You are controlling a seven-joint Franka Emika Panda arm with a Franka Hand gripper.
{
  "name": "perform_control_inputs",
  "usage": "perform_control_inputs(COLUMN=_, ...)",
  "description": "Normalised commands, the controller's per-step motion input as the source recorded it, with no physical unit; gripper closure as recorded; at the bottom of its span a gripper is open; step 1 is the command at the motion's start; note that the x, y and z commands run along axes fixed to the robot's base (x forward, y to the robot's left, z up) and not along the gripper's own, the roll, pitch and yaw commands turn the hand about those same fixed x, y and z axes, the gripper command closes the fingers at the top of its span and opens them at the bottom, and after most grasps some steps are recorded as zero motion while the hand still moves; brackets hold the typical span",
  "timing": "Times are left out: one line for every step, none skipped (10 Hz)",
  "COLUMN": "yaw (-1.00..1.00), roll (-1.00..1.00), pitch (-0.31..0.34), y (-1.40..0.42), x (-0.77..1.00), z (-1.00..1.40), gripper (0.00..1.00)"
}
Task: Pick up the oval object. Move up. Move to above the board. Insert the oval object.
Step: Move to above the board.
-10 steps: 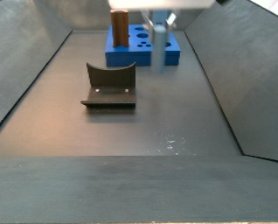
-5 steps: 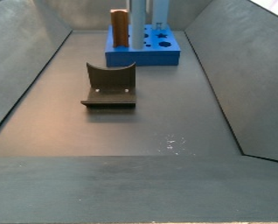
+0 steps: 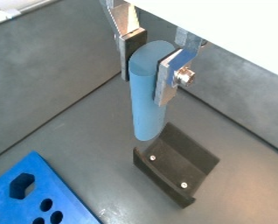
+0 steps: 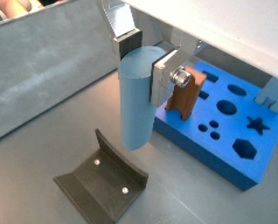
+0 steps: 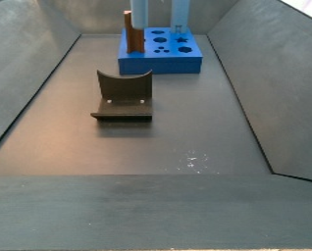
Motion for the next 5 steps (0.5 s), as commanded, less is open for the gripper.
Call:
perform_control_inputs(yaw=-0.03, roll=-0.11, pitch=0.071, y=0.00, x=0.07, z=0.63, gripper=1.00)
perform_control_inputs(yaw=-0.03, roll=-0.11, pitch=0.061, y=0.00, x=0.04, z=0.48, gripper=1.00)
perform_control_inputs(yaw=-0.04, roll=-0.11, pitch=0.060, y=0.00, x=0.02, z=0.38, gripper=1.00)
perform_control_inputs(yaw=-0.08, roll=0.21, pitch=0.278, y=-1.00, x=-0.33, z=0.07, gripper=1.00)
perform_control_inputs(yaw=-0.07, roll=0.22, pitch=0.254, y=-1.00, x=-0.33, z=0.03, gripper=1.00)
